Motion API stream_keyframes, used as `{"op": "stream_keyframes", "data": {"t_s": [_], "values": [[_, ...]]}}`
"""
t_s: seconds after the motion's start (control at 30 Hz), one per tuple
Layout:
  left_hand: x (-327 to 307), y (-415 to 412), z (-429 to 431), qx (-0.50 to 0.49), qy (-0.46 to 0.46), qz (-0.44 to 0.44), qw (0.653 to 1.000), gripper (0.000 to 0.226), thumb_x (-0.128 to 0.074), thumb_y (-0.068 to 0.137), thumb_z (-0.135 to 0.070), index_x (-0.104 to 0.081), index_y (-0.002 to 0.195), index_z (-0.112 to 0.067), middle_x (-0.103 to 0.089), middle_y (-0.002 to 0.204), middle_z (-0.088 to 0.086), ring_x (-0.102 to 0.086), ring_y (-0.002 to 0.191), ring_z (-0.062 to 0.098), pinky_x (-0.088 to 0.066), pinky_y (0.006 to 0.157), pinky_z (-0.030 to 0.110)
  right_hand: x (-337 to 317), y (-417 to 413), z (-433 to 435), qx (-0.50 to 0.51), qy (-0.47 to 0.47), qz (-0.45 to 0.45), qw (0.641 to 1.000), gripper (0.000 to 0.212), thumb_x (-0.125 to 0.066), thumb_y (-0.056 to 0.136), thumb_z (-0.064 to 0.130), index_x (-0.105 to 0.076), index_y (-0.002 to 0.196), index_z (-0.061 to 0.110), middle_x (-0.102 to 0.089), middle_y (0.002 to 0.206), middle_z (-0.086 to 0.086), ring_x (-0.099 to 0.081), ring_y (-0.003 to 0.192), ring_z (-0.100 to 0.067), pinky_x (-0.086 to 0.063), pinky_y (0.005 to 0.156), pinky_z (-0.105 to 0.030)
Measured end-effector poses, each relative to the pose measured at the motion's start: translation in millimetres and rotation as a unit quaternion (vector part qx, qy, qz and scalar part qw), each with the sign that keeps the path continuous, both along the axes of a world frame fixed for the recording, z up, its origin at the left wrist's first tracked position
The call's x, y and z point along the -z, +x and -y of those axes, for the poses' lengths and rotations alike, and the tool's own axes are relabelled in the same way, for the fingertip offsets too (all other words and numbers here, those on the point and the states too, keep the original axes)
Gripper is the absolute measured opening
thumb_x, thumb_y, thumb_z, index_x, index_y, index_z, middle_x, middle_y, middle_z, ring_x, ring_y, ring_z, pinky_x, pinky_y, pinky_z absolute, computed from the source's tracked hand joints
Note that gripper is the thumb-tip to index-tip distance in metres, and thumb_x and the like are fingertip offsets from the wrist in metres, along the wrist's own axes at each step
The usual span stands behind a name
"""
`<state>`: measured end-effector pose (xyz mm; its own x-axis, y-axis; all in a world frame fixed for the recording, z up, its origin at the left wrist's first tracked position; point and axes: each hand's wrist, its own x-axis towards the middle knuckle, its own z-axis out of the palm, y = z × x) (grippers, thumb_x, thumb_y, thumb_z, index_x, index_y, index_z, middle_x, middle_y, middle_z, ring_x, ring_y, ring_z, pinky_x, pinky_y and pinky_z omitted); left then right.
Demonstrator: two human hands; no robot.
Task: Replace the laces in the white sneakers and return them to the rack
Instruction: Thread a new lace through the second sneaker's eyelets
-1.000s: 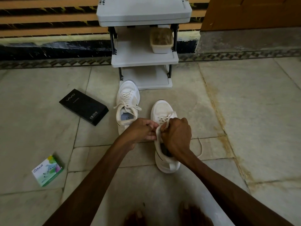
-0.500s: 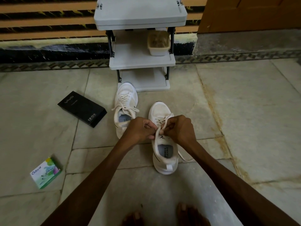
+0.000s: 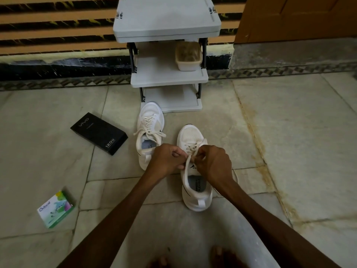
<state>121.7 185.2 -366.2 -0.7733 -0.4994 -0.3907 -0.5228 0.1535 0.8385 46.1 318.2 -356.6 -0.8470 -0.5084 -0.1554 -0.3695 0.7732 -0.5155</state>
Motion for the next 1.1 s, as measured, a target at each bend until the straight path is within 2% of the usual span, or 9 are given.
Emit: {"op": "stream_keyframes", "data": {"t_s": [0.33, 0.47, 0.53, 0.6, 0.67, 0.77, 0.87, 0.97, 1.1], "values": [[-33.8, -21.2, 59.6, -0.136, -0.434, -0.098, 0.885, 0.019, -0.047, 0.098, -0.011, -0.063, 0.095, 0.0, -0.064, 0.09, 0.013, -0.057, 0.08, 0.022, -0.042, 0.069, 0.023, -13.1, 16.1, -8.0, -0.003, 0.01, -0.003, 1.0, 0.007, -0.07, 0.081, 0.024, -0.075, 0.084, 0.02, -0.072, 0.078, 0.0, -0.064, 0.064, -0.013, -0.048, 0.058, -0.019], [-63.3, -35.5, 59.1, -0.239, 0.269, -0.244, 0.901, 0.015, -0.048, 0.098, -0.011, -0.059, 0.103, -0.002, -0.071, 0.095, 0.012, -0.071, 0.086, 0.022, -0.057, 0.076, 0.027, -12.9, 17.7, -9.6, 0.012, -0.019, 0.008, 1.0, 0.006, -0.071, 0.081, 0.025, -0.075, 0.083, 0.021, -0.072, 0.078, 0.003, -0.061, 0.062, -0.01, -0.034, 0.051, -0.009], [-62.7, -30.3, 34.3, -0.143, 0.352, -0.196, 0.904, 0.014, -0.044, 0.098, -0.005, -0.056, 0.091, -0.008, -0.064, 0.082, 0.01, -0.065, 0.064, 0.015, -0.054, 0.059, 0.025, -11.9, 18.3, -10.1, 0.021, -0.04, 0.014, 0.999, 0.005, -0.072, 0.08, 0.025, -0.075, 0.083, 0.023, -0.072, 0.079, 0.004, -0.057, 0.062, -0.008, -0.037, 0.054, -0.013], [-52.2, -21.0, 14.2, -0.014, 0.07, -0.046, 0.996, 0.01, -0.046, 0.095, -0.005, -0.054, 0.094, -0.012, -0.06, 0.079, 0.007, -0.058, 0.06, 0.014, -0.048, 0.054, 0.026, -11.3, 19.0, -10.2, 0.024, -0.048, 0.018, 0.998, 0.006, -0.073, 0.079, 0.026, -0.075, 0.084, 0.023, -0.072, 0.08, 0.004, -0.056, 0.062, -0.007, -0.038, 0.056, -0.015], [-34.1, -12.9, 10.1, 0.144, -0.247, 0.095, 0.954, 0.013, -0.051, 0.093, -0.011, -0.055, 0.106, -0.011, -0.065, 0.093, 0.008, -0.063, 0.083, 0.023, -0.051, 0.073, 0.034, -10.1, 19.6, -10.3, 0.026, -0.056, 0.019, 0.998, 0.008, -0.073, 0.08, 0.026, -0.075, 0.087, 0.022, -0.071, 0.081, 0.004, -0.056, 0.063, -0.006, -0.035, 0.054, -0.009], [-20.0, -10.0, 11.4, 0.289, -0.334, 0.173, 0.88, 0.015, -0.057, 0.092, -0.015, -0.063, 0.102, -0.007, -0.066, 0.104, 0.01, -0.063, 0.099, 0.028, -0.049, 0.085, 0.037, -7.8, 19.9, -10.4, 0.031, -0.063, 0.02, 0.997, 0.009, -0.072, 0.082, 0.026, -0.075, 0.09, 0.022, -0.072, 0.084, 0.005, -0.055, 0.064, -0.005, -0.03, 0.054, -0.003], [-48.3, -12.1, 14.8, 0.201, -0.029, 0.075, 0.976, 0.015, -0.05, 0.089, 0.004, -0.062, 0.082, -0.003, -0.063, 0.065, -0.003, -0.057, 0.063, 0.013, -0.045, 0.06, 0.023, -6.0, 20.2, -12.4, 0.026, -0.067, 0.023, 0.997, 0.01, -0.072, 0.083, 0.024, -0.075, 0.092, 0.021, -0.072, 0.086, 0.004, -0.059, 0.069, -0.007, -0.034, 0.056, -0.005], [-97.1, -4.1, 31.2, 0.016, 0.341, -0.119, 0.932, 0.02, -0.048, 0.088, 0.004, -0.061, 0.08, -0.009, -0.053, 0.059, -0.004, -0.041, 0.052, 0.003, -0.03, 0.051, 0.014, -2.6, 19.6, -14.0, 0.026, -0.084, 0.031, 0.996, 0.011, -0.074, 0.082, 0.023, -0.076, 0.092, 0.02, -0.073, 0.087, 0.003, -0.066, 0.075, -0.01, -0.051, 0.069, -0.017], [-128.6, 4.4, 33.4, 0.104, 0.333, -0.208, 0.914, 0.027, -0.044, 0.089, 0.0, -0.06, 0.075, -0.017, -0.041, 0.057, -0.005, -0.032, 0.051, 0.005, -0.027, 0.053, 0.018, 2.3, 16.0, -13.5, 0.027, -0.085, 0.05, 0.995, 0.017, -0.076, 0.081, 0.024, -0.075, 0.097, 0.021, -0.072, 0.093, 0.005, -0.066, 0.079, -0.008, -0.05, 0.075, -0.016]]}}
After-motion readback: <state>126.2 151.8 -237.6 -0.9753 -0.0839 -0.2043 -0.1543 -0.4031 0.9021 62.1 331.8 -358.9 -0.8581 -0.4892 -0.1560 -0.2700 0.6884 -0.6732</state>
